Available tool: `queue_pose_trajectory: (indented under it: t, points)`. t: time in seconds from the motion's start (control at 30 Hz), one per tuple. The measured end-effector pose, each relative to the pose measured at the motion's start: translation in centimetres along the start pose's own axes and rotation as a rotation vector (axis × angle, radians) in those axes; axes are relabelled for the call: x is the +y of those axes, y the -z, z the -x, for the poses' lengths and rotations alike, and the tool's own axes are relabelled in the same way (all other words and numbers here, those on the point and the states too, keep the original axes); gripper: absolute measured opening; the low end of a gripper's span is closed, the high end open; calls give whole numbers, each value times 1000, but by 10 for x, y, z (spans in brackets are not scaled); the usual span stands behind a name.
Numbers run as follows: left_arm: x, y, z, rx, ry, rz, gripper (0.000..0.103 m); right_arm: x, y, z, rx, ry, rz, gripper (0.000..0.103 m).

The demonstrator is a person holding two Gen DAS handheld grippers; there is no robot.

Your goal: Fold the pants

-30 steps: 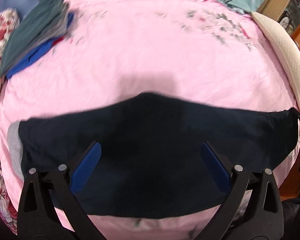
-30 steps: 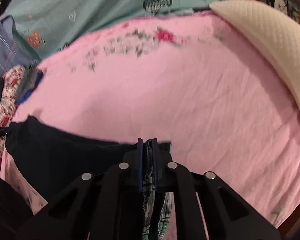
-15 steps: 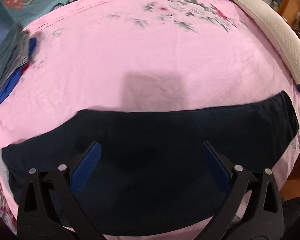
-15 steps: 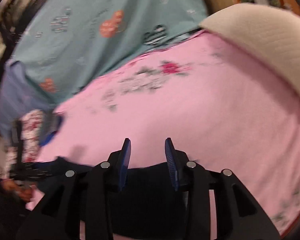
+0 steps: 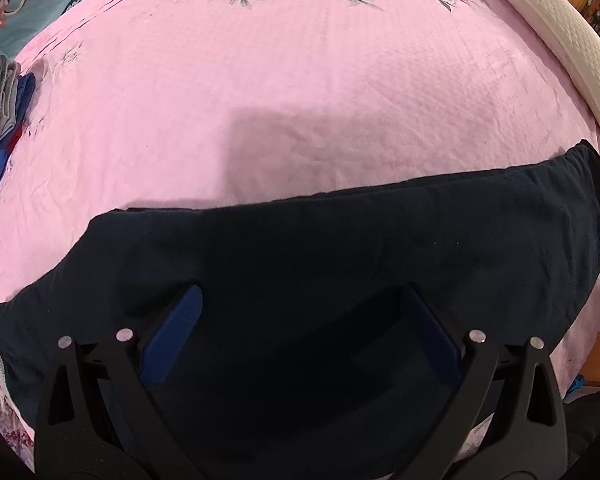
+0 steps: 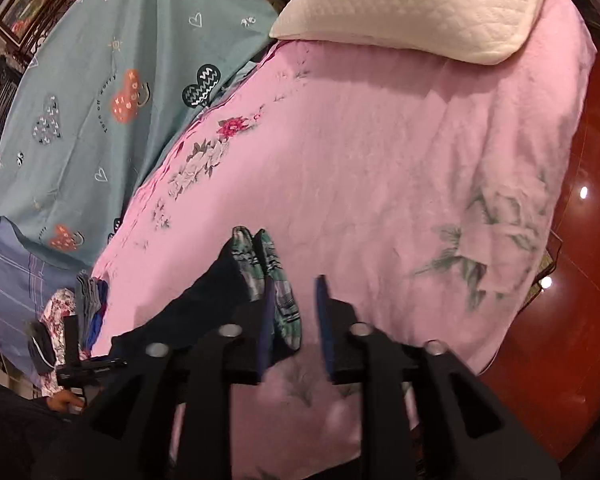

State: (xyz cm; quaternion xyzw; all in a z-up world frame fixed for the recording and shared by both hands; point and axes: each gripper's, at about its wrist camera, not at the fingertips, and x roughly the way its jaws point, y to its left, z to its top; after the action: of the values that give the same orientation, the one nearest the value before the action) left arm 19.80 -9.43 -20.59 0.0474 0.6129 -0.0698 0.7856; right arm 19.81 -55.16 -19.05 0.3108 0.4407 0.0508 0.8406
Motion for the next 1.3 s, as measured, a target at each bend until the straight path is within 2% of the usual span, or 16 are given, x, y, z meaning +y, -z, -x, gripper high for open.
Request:
queue_pose_trajectory:
  t: [0.2,0.33,0.53,0.63,0.73,0.87,0.97,1.07,1.2,1.3]
  points:
    - [3,-3,6,-1,15,-8,101,17,18,-30,81,-11,-30,44]
    - [7,-5,21,-35,47,10,101,26,28,-47,117,91,-8,50]
    - [17,-5,47,-93,71,22,101,30,30,-52,90,141,-46,52]
    - [25,-5,58,-116,71,27,101,35,33,-57,86,204,-18,37]
    - [36,0,65,-138,63,39,101,34,37,-60,95,198,-48,23]
    - [61,7,77,-166,55,74,101,44,35,-51,43,193,-68,17]
    - [86,14,84,-192,48,118,101,89,28,-33,-43,210,58,17]
    - [113,23,93,-218,35,166,101,160,32,-25,-110,223,306,17]
    - [149,40,104,-252,30,243,101,259,70,-34,-134,167,666,17]
    - [172,57,108,-262,28,292,101,301,110,-55,-94,123,857,16]
